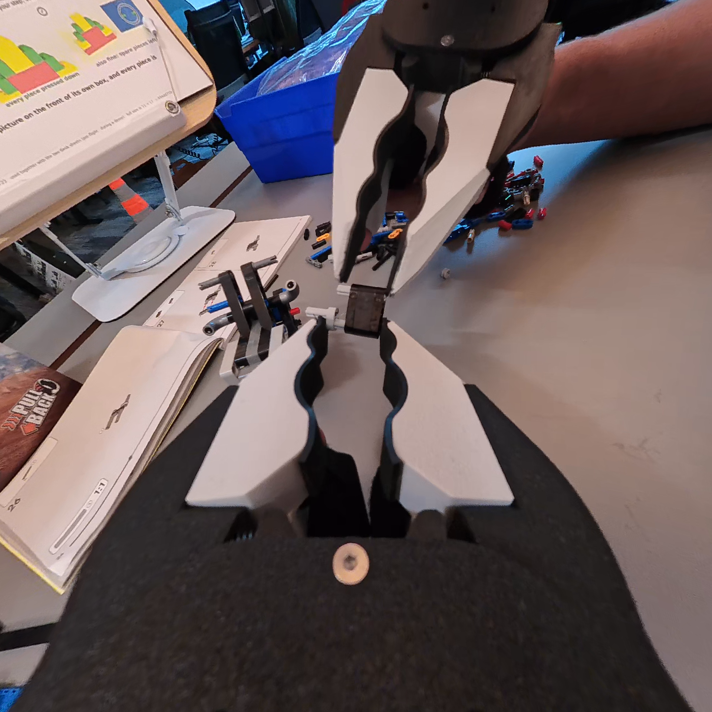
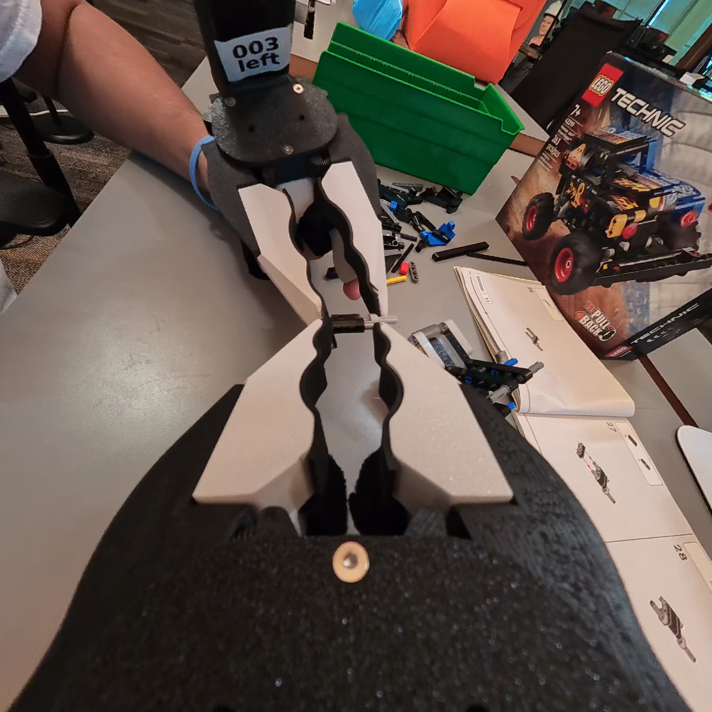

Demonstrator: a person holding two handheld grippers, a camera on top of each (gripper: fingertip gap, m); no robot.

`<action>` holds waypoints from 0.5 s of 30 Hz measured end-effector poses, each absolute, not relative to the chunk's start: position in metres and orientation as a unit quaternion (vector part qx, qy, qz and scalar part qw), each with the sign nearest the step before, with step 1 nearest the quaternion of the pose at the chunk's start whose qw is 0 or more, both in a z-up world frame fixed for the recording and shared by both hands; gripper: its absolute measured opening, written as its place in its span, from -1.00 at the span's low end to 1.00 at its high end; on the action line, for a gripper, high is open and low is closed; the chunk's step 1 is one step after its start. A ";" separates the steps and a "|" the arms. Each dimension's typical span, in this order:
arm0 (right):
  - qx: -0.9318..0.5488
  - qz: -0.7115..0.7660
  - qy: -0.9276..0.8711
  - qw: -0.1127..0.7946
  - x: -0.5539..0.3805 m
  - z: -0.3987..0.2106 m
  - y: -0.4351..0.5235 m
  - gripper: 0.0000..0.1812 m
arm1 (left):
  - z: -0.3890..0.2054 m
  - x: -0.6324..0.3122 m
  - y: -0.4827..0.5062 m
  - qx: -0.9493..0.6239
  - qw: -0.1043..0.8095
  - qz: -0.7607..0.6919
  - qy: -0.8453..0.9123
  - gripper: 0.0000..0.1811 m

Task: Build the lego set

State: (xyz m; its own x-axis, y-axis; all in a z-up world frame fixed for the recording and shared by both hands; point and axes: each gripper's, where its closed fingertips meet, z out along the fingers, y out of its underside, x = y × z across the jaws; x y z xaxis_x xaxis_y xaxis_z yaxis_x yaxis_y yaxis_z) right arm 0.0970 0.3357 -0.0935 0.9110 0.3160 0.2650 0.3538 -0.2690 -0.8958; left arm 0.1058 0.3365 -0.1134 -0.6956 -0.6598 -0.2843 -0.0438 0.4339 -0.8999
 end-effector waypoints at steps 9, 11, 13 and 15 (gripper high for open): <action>-0.796 -0.018 -0.210 0.567 0.097 -0.093 0.336 -0.77 | -0.112 0.106 0.337 -0.233 0.308 -0.492 0.780 -0.72; -0.796 -0.018 -0.210 0.568 0.096 -0.093 0.336 -0.77 | -0.113 0.107 0.339 -0.235 0.309 -0.489 0.781 -0.72; -0.796 -0.016 -0.210 0.568 0.096 -0.092 0.336 -0.77 | -0.113 0.107 0.339 -0.235 0.308 -0.491 0.780 -0.72; -0.795 -0.016 -0.207 0.570 0.097 -0.092 0.336 -0.77 | -0.113 0.108 0.339 -0.235 0.308 -0.489 0.781 -0.72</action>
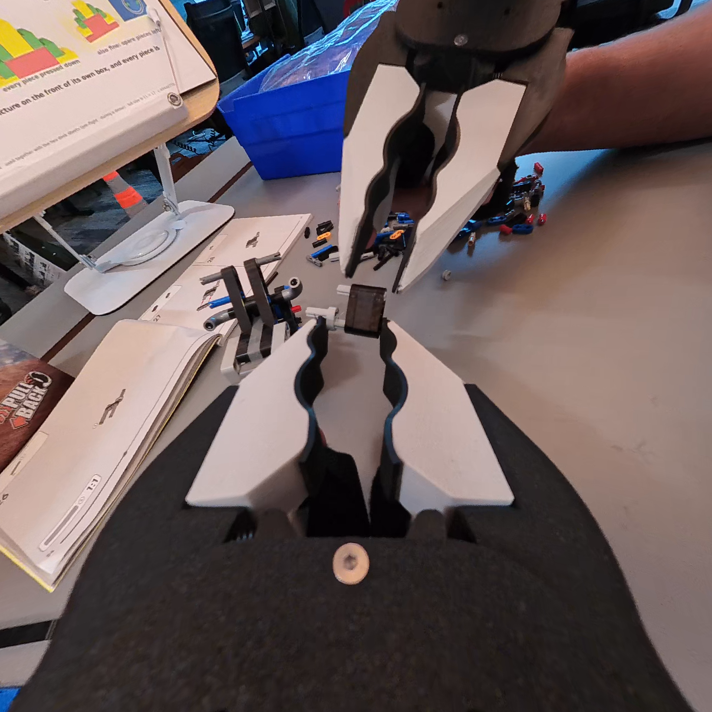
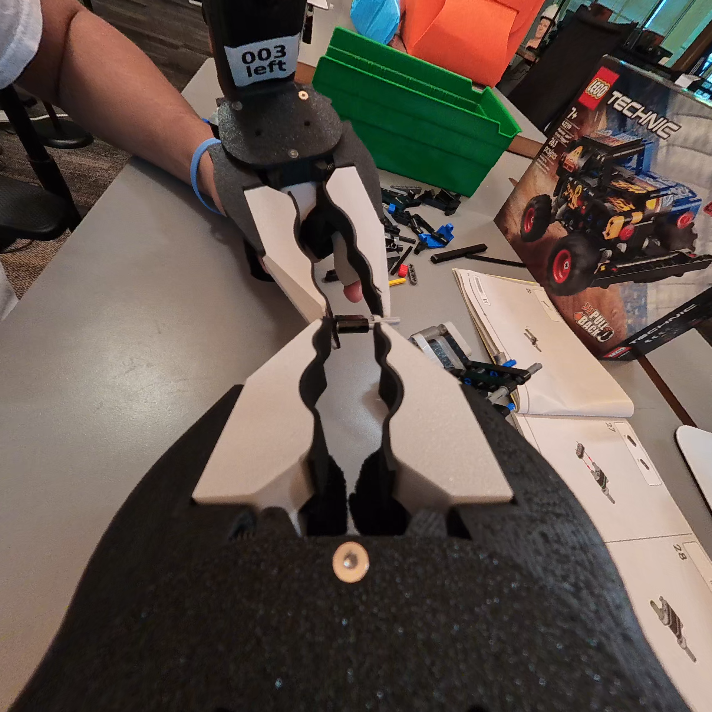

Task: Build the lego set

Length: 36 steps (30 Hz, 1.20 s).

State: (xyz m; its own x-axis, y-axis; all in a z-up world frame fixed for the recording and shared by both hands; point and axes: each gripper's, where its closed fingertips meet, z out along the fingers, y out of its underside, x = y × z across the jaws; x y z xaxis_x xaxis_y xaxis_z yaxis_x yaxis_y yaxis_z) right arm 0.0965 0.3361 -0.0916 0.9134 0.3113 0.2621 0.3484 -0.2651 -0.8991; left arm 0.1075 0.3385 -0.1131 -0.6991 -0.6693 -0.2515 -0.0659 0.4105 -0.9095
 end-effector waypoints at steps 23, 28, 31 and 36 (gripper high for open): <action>-0.810 -0.013 -0.210 0.548 0.097 -0.103 0.337 -0.76 | -0.121 0.104 0.335 -0.239 0.268 -0.487 0.796 -0.72; -0.807 0.060 -0.174 0.562 0.094 -0.100 0.337 -0.75 | -0.118 0.101 0.333 -0.243 0.245 -0.504 0.792 -0.72; -0.812 0.099 -0.161 0.553 0.089 -0.102 0.337 -0.70 | -0.114 0.096 0.329 -0.243 0.221 -0.524 0.786 -0.72; -0.814 0.091 -0.164 0.550 0.090 -0.104 0.338 -0.75 | -0.115 0.097 0.330 -0.231 0.244 -0.507 0.794 -0.72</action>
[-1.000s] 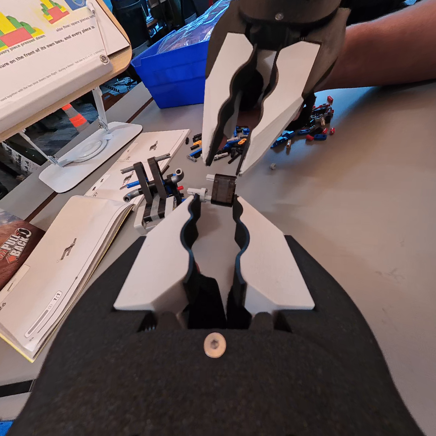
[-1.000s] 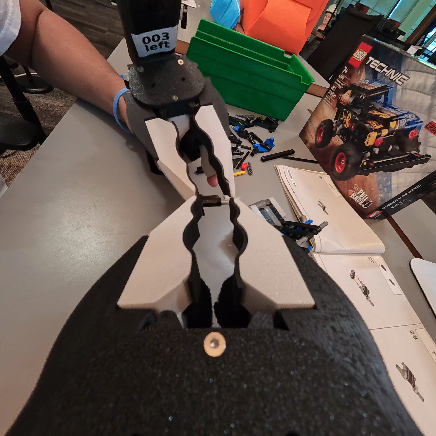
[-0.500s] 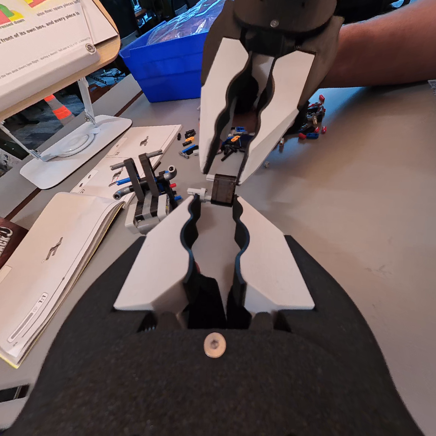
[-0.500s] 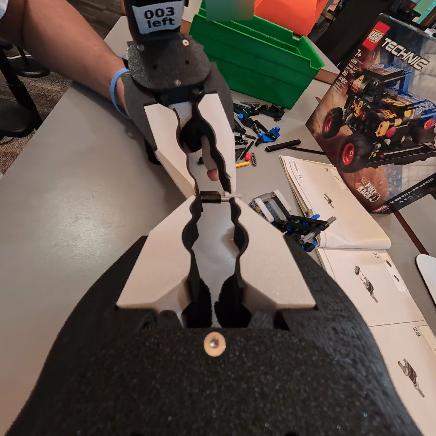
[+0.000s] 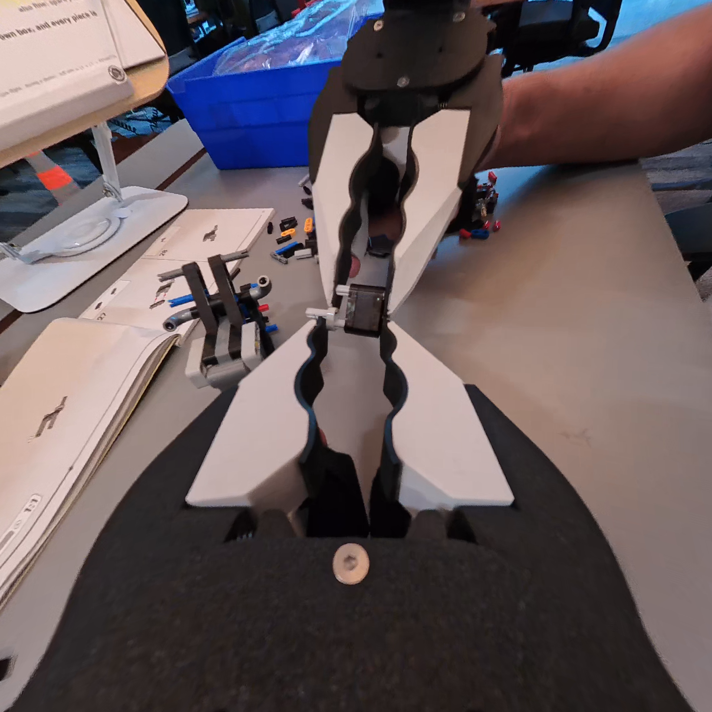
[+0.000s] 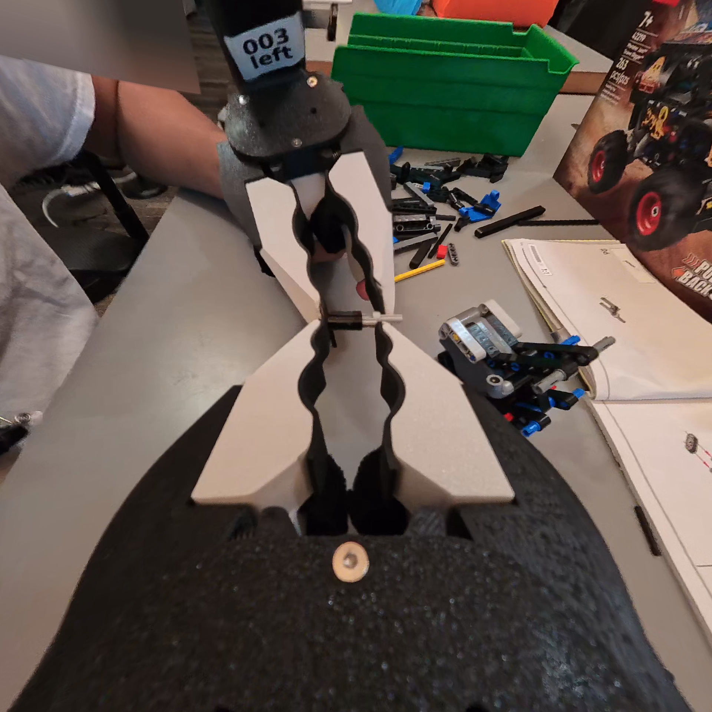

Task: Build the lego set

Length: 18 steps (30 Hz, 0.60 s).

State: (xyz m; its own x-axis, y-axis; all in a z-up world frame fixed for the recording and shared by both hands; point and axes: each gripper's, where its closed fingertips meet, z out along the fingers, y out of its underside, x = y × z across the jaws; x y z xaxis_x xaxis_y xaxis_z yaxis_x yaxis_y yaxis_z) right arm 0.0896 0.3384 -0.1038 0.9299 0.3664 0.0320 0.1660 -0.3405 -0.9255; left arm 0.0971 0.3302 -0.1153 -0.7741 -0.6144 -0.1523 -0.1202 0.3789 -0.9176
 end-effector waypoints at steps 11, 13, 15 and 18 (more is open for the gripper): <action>-0.759 0.286 0.014 0.584 0.110 -0.078 0.343 -0.75 | -0.096 0.111 0.349 -0.145 0.466 -0.405 0.773 -0.53; -0.750 0.314 0.021 0.582 0.104 -0.077 0.345 -0.75 | -0.094 0.108 0.345 -0.107 0.515 -0.380 0.761 -0.57; -0.744 0.334 0.022 0.578 0.097 -0.076 0.346 -0.75 | -0.090 0.105 0.342 -0.092 0.539 -0.373 0.749 -0.65; -0.744 0.344 0.011 0.573 0.087 -0.077 0.347 -0.75 | -0.090 0.103 0.338 -0.083 0.544 -0.370 0.748 -0.74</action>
State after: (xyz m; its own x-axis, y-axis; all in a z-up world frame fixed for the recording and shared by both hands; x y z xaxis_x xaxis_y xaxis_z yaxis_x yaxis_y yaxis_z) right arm 0.0866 0.3475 -0.0771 0.7632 0.3773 -0.5246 -0.4109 -0.3432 -0.8446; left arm 0.1030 0.3384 -0.0895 -0.3944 -0.5274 -0.7526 0.2788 0.7117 -0.6448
